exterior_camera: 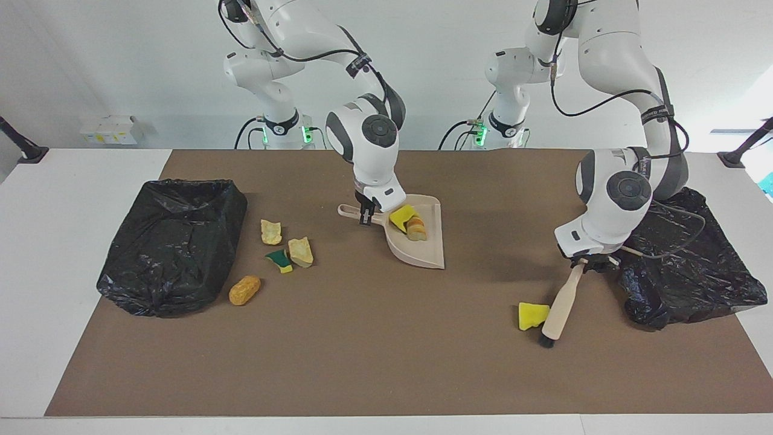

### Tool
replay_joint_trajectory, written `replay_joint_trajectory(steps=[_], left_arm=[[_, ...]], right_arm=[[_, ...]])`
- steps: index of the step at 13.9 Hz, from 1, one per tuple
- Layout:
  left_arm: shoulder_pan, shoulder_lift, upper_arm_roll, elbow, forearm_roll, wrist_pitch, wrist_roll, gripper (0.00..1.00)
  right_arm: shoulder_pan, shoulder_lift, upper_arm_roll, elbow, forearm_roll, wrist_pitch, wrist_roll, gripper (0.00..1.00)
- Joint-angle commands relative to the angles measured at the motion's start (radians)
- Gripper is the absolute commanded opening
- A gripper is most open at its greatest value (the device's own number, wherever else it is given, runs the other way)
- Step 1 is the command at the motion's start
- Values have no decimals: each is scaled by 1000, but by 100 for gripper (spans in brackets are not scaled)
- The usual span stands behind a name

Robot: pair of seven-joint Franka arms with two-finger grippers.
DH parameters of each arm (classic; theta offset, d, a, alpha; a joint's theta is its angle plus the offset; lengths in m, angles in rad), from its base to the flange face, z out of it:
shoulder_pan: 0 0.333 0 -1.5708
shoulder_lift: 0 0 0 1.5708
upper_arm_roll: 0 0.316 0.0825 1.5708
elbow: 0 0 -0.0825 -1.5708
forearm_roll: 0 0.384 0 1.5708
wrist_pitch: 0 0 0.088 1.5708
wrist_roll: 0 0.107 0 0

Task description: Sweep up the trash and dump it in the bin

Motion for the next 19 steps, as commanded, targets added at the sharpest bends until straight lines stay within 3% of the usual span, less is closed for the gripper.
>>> replay_joint_trajectory(steps=[1, 5, 9, 14, 19], left_arm=[[-35, -87, 7, -125, -41, 6, 78, 0], [-154, -144, 7, -197, -78, -67, 134, 0], [-298, -242, 9, -333, -129, -84, 119, 0], [-412, -288, 9, -333, -213, -162, -25, 0], [-408, -303, 12, -297, -307, -207, -139, 0]], right_arm=[[9, -12, 4, -15, 4, 6, 82, 0], [24, -11, 5, -16, 12, 12, 104, 0], [24, -8, 5, -18, 14, 18, 107, 0], [24, -6, 5, -18, 14, 18, 99, 0], [23, -6, 5, -16, 14, 12, 96, 0]])
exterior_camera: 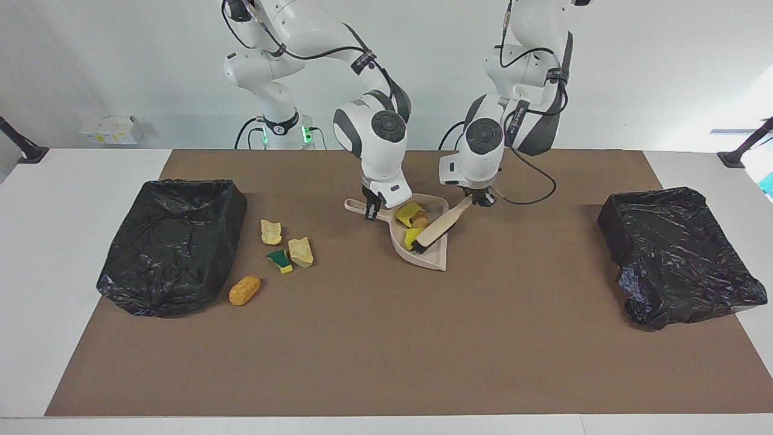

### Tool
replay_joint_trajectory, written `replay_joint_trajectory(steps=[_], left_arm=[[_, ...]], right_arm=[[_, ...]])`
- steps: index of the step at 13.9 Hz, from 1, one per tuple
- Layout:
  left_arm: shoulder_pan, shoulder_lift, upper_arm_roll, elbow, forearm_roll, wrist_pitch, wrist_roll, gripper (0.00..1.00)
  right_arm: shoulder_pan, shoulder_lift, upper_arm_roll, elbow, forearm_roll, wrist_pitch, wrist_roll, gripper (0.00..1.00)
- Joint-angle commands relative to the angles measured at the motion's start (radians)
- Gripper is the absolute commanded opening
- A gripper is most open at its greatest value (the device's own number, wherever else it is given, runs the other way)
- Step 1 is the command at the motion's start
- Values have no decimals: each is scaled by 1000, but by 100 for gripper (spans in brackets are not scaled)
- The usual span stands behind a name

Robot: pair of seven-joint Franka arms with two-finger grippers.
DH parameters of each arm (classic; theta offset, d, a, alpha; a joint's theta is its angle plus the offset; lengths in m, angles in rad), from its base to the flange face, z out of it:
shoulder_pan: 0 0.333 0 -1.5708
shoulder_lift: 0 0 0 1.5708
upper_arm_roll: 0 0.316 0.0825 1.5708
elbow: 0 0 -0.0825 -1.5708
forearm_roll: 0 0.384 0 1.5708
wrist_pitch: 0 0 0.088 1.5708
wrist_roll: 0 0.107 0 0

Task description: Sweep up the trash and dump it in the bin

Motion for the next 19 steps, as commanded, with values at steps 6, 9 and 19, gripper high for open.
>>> replay_joint_trajectory(steps=[6, 9, 19], left_arm=[[85, -43, 27, 122, -59, -121, -99, 0], [69, -69, 26, 111, -63, -149, -271, 0], [-70, -343, 18, -275, -120, -89, -764, 0]], right_arm=[[-16, -12, 4, -7, 10, -3, -4, 0], [-26, -26, 5, -5, 10, -5, -24, 0], [-191, -95, 5, 53, 88, -134, -356, 0]])
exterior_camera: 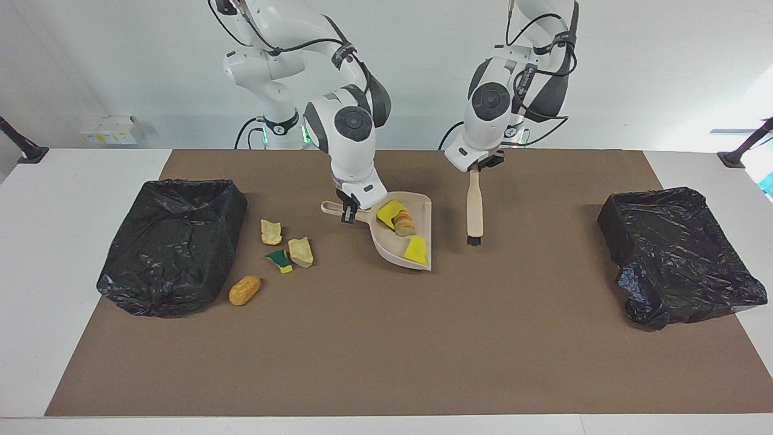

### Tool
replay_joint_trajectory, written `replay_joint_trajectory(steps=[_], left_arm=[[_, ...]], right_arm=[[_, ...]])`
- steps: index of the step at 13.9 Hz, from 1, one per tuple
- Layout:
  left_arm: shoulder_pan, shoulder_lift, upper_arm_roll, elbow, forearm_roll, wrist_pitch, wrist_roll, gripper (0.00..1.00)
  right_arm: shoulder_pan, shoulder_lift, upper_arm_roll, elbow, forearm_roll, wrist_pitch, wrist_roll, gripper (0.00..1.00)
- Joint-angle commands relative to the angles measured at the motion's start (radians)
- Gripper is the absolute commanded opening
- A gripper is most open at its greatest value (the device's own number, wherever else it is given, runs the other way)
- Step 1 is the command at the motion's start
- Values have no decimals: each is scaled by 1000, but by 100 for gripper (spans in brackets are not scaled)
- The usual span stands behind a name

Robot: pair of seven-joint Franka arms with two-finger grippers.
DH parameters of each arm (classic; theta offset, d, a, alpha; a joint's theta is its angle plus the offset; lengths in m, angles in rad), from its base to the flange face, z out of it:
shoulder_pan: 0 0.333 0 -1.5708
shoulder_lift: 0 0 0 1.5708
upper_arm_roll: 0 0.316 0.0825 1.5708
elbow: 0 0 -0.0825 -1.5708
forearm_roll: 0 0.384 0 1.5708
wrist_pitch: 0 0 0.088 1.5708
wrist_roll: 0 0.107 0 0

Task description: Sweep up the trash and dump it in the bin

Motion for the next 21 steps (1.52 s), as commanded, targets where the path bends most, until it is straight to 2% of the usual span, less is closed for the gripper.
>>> replay_joint_trajectory(steps=[1, 3, 6, 8, 10, 12, 17, 21], left_arm=[[-24, -176, 12, -213, -77, 81, -23, 0], [-113, -207, 11, -231, -129, 76, -79, 0], [-196, -208, 11, -238, -224, 110, -258, 0], [-228, -215, 10, -308, -246, 214, -261, 0], [-299, -194, 11, -322, -300, 309, -287, 0], [-360, -154, 11, -324, -303, 375, -345, 0], [-411, -128, 10, -328, -304, 394, -347, 0], [-425, -103, 10, -330, -346, 429, -353, 0]], right_arm=[[-73, -30, 7, 50, 40, -75, -151, 0], [-122, -41, 9, 83, 43, -109, -220, 0], [-189, -50, 4, 123, 64, -153, -330, 0], [-249, -52, 2, 144, 69, -172, -422, 0], [-306, -53, 1, 164, 68, -193, -516, 0], [-376, -55, -1, 173, 68, -222, -605, 0], [-568, -60, -19, 204, 63, -256, -870, 0], [-674, -58, -33, 206, 0, -238, -952, 0]])
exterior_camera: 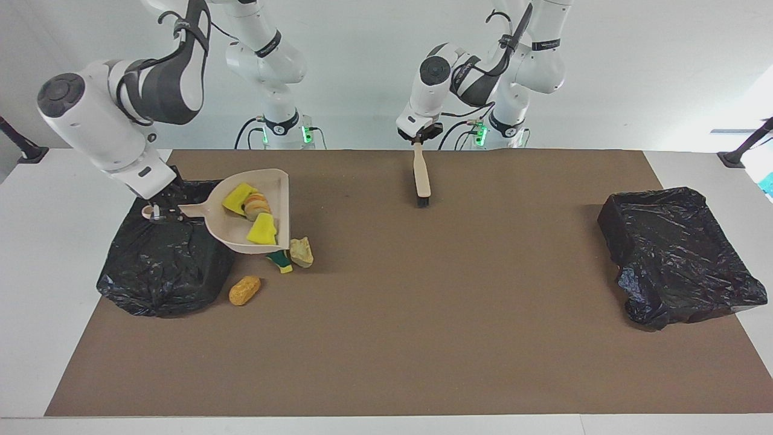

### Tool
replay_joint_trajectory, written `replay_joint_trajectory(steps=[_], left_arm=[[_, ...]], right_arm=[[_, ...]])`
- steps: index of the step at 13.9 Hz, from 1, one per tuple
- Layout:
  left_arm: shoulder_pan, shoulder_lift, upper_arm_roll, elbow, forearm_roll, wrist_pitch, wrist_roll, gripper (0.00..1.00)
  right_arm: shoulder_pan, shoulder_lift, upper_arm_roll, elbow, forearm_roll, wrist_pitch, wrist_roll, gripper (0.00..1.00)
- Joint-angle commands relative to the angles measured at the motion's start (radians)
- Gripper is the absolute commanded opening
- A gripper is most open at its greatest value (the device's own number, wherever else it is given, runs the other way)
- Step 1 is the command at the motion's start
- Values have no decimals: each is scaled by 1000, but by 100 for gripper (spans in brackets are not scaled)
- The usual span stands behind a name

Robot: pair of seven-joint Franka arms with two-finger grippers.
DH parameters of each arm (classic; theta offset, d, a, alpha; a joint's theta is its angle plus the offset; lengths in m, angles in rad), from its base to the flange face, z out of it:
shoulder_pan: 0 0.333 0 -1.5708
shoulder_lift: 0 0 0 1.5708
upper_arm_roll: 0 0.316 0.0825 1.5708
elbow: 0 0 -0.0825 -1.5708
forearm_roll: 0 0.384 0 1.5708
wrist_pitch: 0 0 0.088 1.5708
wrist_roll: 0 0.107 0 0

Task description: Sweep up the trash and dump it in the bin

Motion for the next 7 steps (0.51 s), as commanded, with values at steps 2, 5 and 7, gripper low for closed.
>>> replay_joint_trajectory(steps=[2, 5, 7], left_arm=[[-54, 20, 16, -18, -27, 60, -49, 0], [-49, 29, 16, -6, -33, 44, -100, 45], [-46, 32, 18, 3, -33, 31, -92, 59]], right_arm=[[-58, -7, 8, 7, -115, -10, -19, 0], [-94, -5, -20, 6, -246, 68, 16, 0], [-106, -5, -56, 4, -306, 156, 62, 0]])
